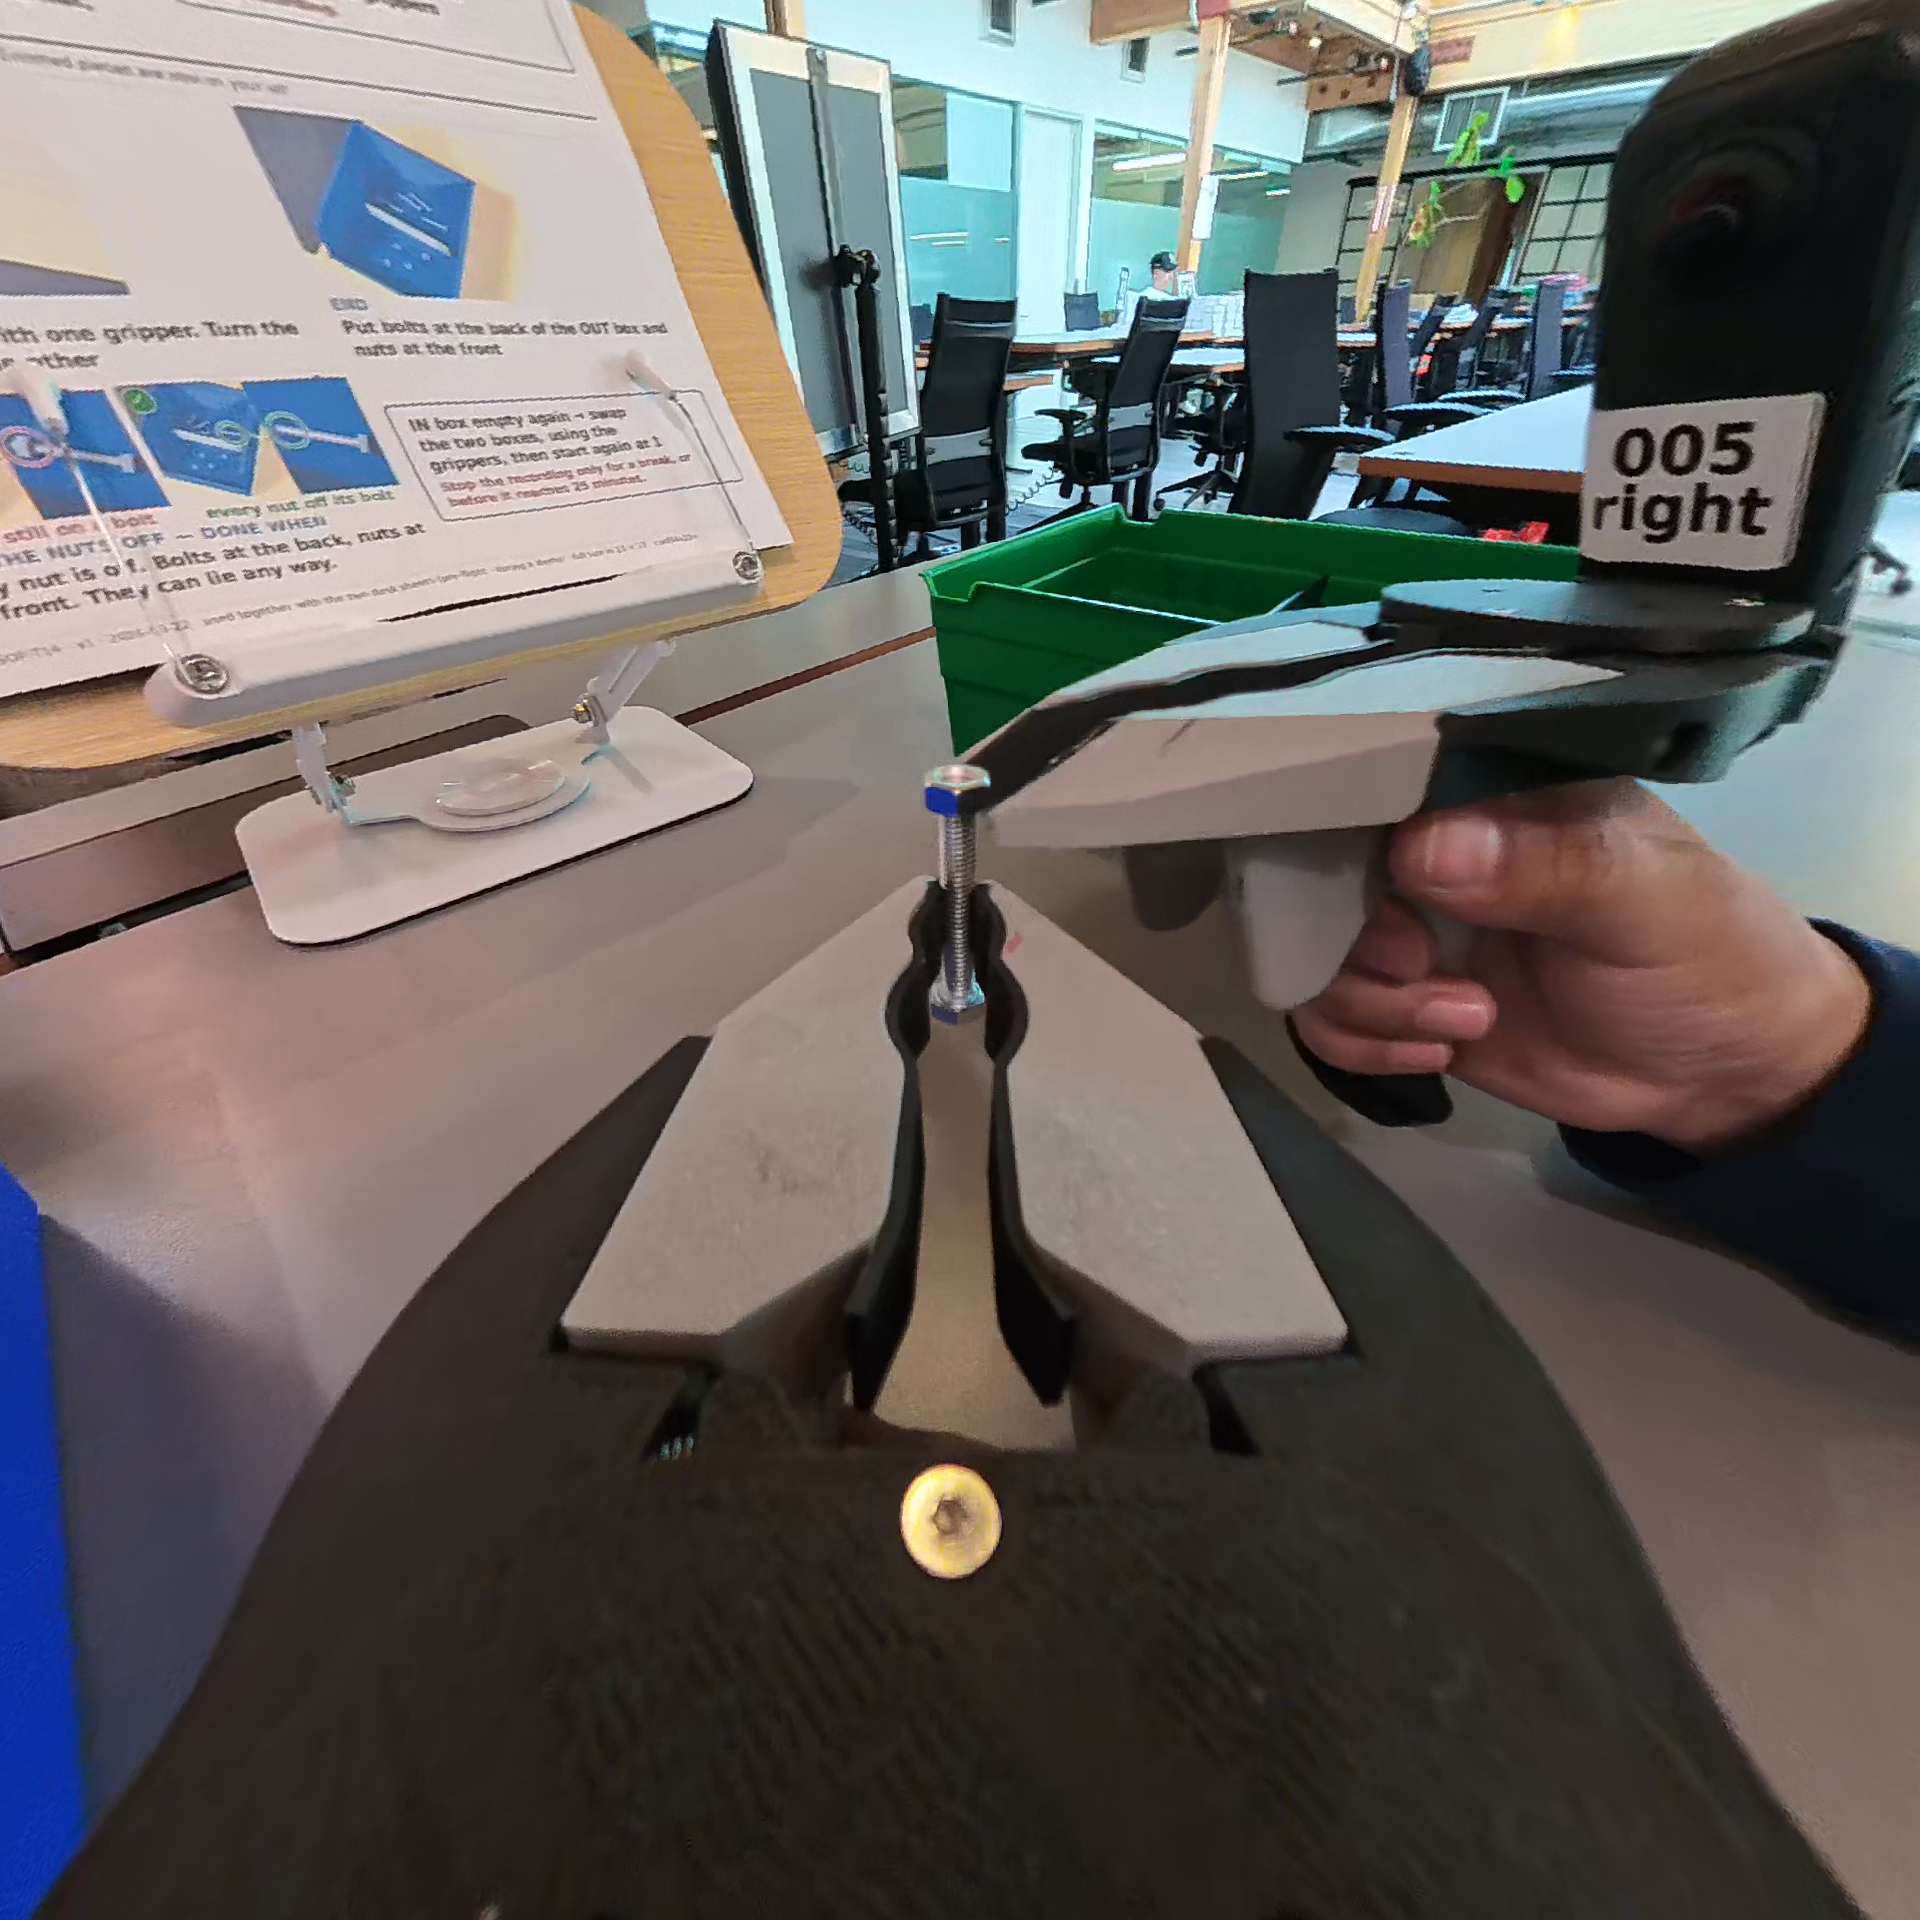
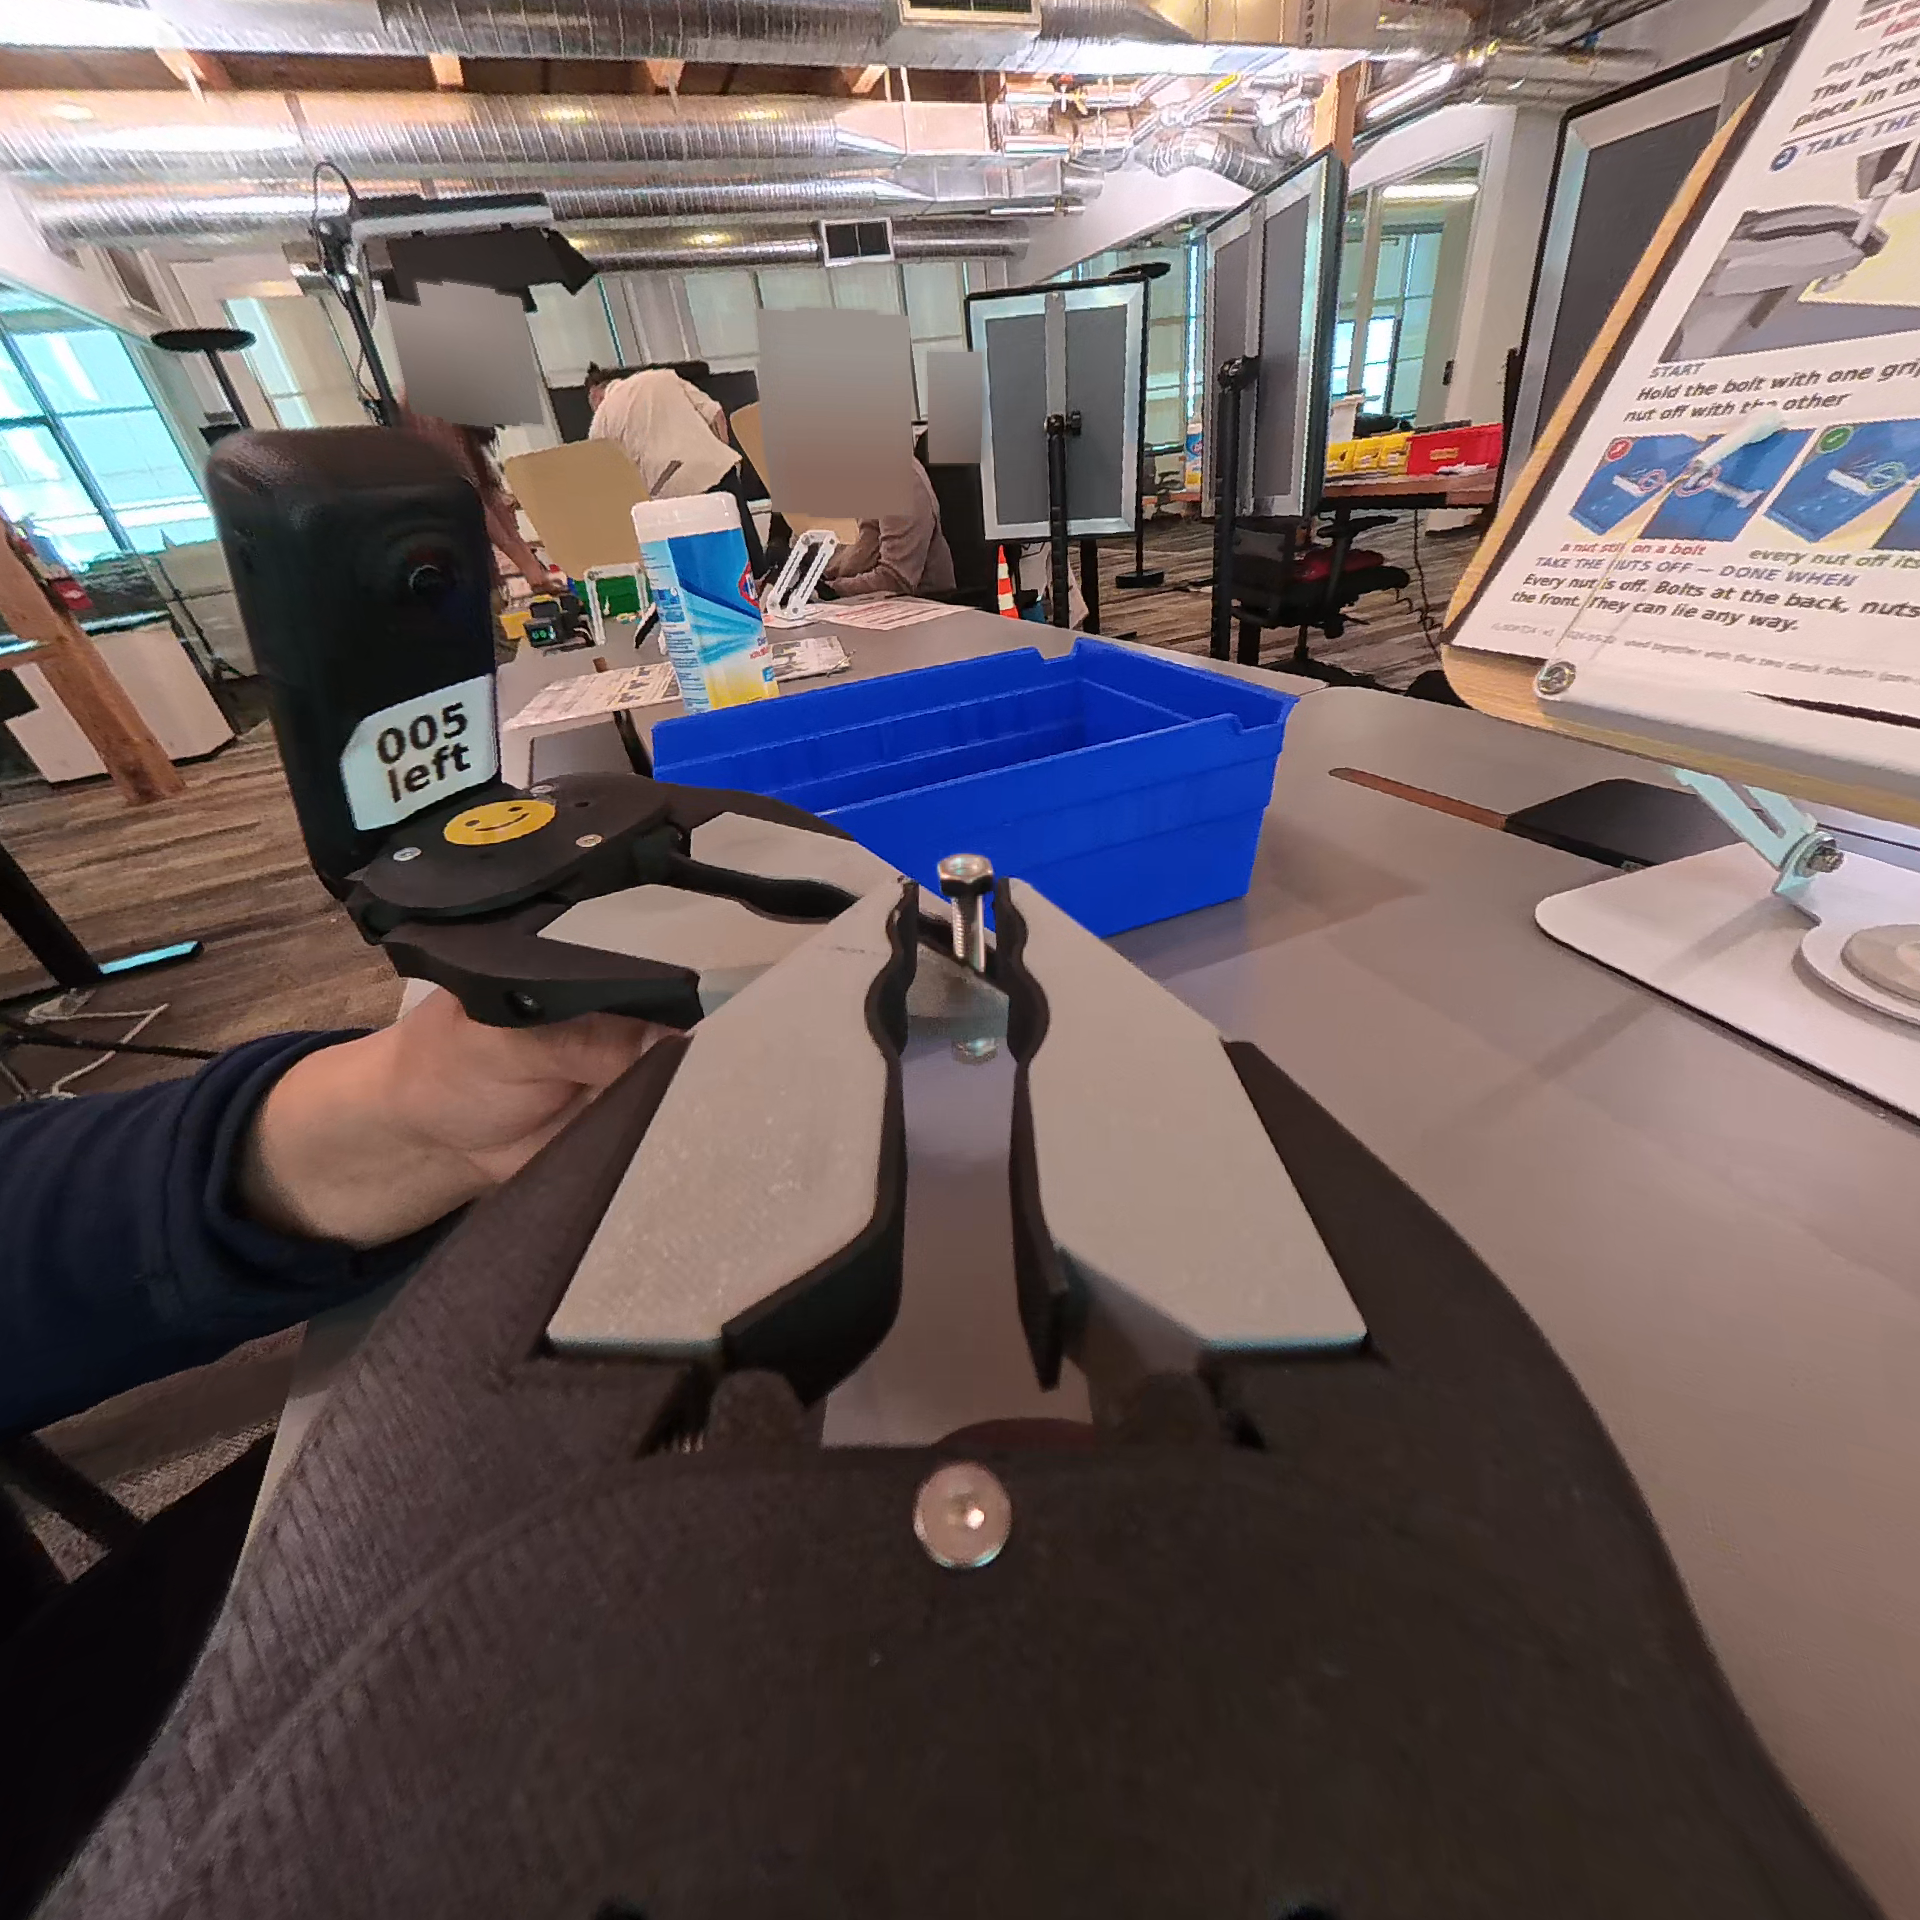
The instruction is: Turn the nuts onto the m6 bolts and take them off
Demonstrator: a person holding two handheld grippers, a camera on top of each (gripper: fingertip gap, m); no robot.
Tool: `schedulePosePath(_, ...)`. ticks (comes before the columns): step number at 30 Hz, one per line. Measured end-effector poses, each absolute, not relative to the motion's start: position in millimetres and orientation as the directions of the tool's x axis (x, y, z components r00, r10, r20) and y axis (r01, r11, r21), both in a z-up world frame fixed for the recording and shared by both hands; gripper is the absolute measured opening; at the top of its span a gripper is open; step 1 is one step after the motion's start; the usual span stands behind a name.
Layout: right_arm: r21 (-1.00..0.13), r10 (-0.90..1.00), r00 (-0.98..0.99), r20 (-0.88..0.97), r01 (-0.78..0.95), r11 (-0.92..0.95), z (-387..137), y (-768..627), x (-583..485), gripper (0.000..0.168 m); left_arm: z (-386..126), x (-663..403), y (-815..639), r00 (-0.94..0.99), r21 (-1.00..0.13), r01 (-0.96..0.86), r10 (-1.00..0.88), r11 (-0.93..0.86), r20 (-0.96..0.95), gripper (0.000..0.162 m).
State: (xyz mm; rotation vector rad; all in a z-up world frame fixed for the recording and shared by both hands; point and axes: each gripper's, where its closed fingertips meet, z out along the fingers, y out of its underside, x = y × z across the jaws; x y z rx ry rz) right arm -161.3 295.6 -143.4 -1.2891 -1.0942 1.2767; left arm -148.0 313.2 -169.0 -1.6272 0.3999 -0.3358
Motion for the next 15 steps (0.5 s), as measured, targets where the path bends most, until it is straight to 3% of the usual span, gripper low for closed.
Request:
schedulePosePath(12,-0.995,0.994,0.039,-0.101,-0.004,-0.101,-149.5,291.8,-168.4,0.007,-171.9,-128.7,307.2,0.853,-0.993,-0.102,-0.519,-0.065,-0.054,0.002)
schedulePosePath(15,-0.994,0.992,0.051,-0.112,-0.012,-0.112,-148.6,294.7,-166.9,0.018,-169.6,-134.6,308.8,0.867,-0.994,-0.091,-0.496,-0.061,-0.049,0.003)
